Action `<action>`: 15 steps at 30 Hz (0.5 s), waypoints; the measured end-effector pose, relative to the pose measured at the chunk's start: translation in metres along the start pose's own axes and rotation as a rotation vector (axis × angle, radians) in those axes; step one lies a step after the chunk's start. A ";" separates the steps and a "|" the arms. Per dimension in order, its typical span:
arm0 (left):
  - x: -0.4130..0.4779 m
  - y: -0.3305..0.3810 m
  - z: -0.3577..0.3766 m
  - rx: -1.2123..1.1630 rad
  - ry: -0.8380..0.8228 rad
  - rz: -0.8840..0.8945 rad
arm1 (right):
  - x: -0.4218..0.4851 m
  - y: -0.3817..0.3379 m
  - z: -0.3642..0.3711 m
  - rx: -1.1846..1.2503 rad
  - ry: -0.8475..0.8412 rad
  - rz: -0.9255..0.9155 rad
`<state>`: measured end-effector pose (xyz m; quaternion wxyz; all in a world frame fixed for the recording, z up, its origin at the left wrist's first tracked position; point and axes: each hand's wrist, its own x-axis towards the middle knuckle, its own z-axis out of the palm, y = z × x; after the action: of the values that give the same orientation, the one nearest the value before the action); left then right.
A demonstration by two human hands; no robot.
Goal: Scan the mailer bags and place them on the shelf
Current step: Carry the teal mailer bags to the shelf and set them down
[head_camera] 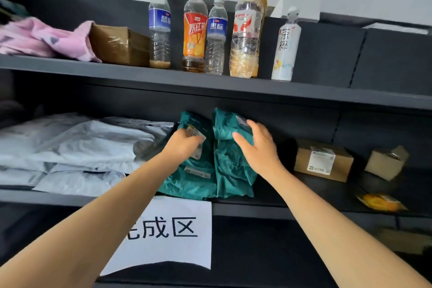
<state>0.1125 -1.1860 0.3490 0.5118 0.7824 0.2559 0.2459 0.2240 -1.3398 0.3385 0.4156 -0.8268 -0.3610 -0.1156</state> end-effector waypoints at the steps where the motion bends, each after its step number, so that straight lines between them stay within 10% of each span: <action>1: -0.009 -0.002 -0.005 0.041 0.009 0.030 | -0.006 -0.007 0.002 -0.049 -0.018 -0.075; 8: -0.056 -0.025 -0.058 0.238 0.017 0.067 | -0.045 -0.067 0.040 -0.313 -0.099 -0.332; 15: -0.077 -0.055 -0.080 0.214 -0.076 0.083 | -0.071 -0.015 0.032 -0.016 0.194 0.334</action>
<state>-0.0054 -1.1631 0.3169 0.4241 0.8512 0.2285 0.2081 0.1602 -1.3449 0.2926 0.4554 -0.8634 -0.1761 -0.1270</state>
